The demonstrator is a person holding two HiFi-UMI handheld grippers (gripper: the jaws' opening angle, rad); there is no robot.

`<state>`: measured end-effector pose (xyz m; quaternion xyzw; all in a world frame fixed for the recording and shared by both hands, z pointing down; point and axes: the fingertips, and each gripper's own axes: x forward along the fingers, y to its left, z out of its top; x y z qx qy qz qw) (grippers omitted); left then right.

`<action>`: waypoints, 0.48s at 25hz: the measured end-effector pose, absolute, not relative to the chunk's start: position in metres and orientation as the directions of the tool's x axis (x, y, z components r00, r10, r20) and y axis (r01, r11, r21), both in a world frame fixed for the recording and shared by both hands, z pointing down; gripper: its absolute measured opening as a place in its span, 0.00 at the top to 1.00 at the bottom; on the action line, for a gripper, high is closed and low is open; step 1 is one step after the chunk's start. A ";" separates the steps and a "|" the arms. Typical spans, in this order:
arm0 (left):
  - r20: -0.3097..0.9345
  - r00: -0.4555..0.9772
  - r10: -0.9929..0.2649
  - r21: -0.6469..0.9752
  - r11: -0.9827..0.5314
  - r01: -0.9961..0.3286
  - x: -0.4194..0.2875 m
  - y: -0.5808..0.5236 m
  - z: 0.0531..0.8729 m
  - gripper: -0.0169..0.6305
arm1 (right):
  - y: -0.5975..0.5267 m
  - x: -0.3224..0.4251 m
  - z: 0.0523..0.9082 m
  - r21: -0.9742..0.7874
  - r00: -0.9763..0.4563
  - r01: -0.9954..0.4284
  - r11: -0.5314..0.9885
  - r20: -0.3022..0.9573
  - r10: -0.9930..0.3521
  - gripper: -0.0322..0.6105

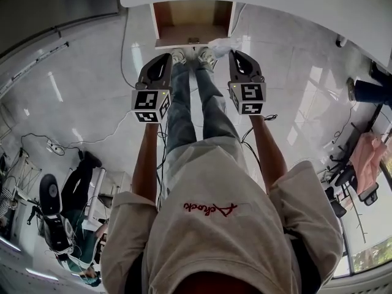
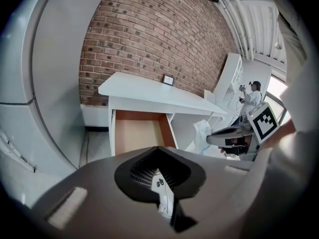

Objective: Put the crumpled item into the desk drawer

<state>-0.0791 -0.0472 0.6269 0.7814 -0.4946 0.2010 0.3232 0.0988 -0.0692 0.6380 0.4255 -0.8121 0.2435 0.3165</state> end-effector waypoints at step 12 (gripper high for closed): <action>0.640 0.420 -0.644 0.323 -0.271 -0.907 -0.087 -0.037 0.684 0.96 | -0.049 0.087 0.683 -0.153 -0.459 -0.833 0.532 0.729 -0.508 0.93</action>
